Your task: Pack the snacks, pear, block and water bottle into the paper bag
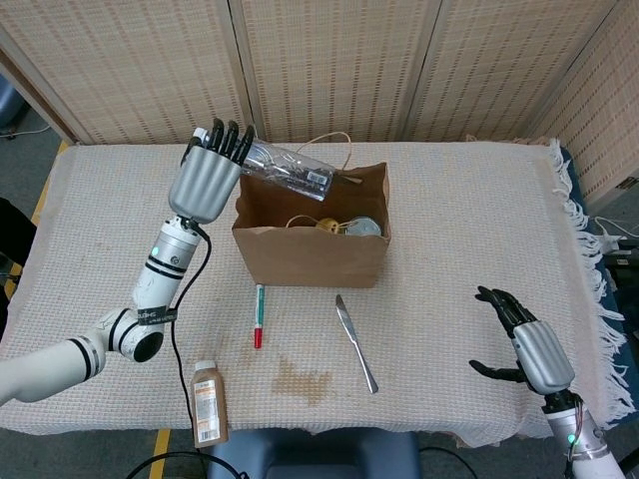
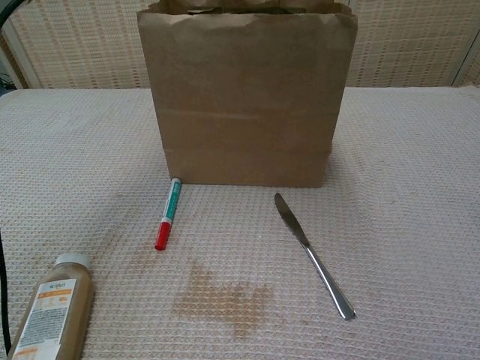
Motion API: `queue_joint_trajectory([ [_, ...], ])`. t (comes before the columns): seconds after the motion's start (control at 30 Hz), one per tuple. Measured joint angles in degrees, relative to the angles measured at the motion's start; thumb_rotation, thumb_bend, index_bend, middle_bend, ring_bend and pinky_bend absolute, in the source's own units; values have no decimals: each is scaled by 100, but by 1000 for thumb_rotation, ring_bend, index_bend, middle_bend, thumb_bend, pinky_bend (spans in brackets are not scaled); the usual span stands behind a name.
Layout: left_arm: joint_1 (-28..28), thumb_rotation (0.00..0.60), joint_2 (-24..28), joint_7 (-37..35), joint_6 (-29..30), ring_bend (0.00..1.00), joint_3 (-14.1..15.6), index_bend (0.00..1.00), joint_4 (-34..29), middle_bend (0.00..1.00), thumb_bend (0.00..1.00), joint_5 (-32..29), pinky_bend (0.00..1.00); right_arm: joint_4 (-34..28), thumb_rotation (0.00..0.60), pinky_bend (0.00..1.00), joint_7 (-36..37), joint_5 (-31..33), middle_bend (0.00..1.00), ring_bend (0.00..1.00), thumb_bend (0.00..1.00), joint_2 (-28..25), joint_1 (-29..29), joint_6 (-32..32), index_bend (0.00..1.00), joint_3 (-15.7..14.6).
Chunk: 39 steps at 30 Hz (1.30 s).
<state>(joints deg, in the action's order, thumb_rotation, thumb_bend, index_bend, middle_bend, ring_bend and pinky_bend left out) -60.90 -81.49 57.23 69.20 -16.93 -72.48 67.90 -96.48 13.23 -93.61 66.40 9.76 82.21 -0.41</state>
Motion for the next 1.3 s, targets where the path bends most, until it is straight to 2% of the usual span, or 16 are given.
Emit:
queue_joint_trajectory([
  [0.07,-14,600,-48,77,64,533,97,469,176,507,730,185,639,-15,600,269,8,1,168,74,0,-9,5,-17,69,-3],
  [0.17,-23,600,-128,152,153,312,223,229,396,242,658,471,423,-23,600,269,-9,-16,168,74,0,-10,4,-15,69,-9],
  [0.2,-18,600,-152,174,167,215,230,133,407,132,622,491,321,-25,600,269,-16,-19,168,74,0,-8,0,-4,69,-8],
  [0.27,-9,600,-177,244,183,70,226,20,370,14,559,437,181,-26,600,269,-22,-18,168,74,0,-3,-7,16,69,-1],
  [0.33,6,600,-178,312,206,3,214,0,265,0,506,388,117,-27,600,269,-22,-18,168,73,0,2,-14,34,69,8],
  [0.53,70,600,-112,207,319,0,185,0,46,0,411,517,83,-6,600,269,-10,-44,168,70,0,9,-21,54,69,7],
  [0.77,160,600,-34,156,361,0,47,0,-194,0,400,362,83,23,600,269,-14,-65,168,70,0,13,-32,73,69,0],
  [0.93,400,600,137,-199,477,0,-207,0,-750,0,403,-72,93,56,600,269,-5,-46,168,70,0,0,-48,88,69,5],
  [1.13,1149,600,743,-1006,804,0,-283,0,-2057,0,398,-360,87,182,600,257,-362,-126,168,54,0,38,-70,180,61,19],
  [1.23,1744,600,1095,-1698,1082,0,-116,0,-2671,0,371,-251,83,285,600,231,-721,-203,155,34,0,98,-89,255,34,26],
  [1.3,2217,600,1301,-2257,1332,0,103,0,-2928,0,353,-57,77,330,600,217,-959,-228,143,22,0,143,-107,279,17,24],
])
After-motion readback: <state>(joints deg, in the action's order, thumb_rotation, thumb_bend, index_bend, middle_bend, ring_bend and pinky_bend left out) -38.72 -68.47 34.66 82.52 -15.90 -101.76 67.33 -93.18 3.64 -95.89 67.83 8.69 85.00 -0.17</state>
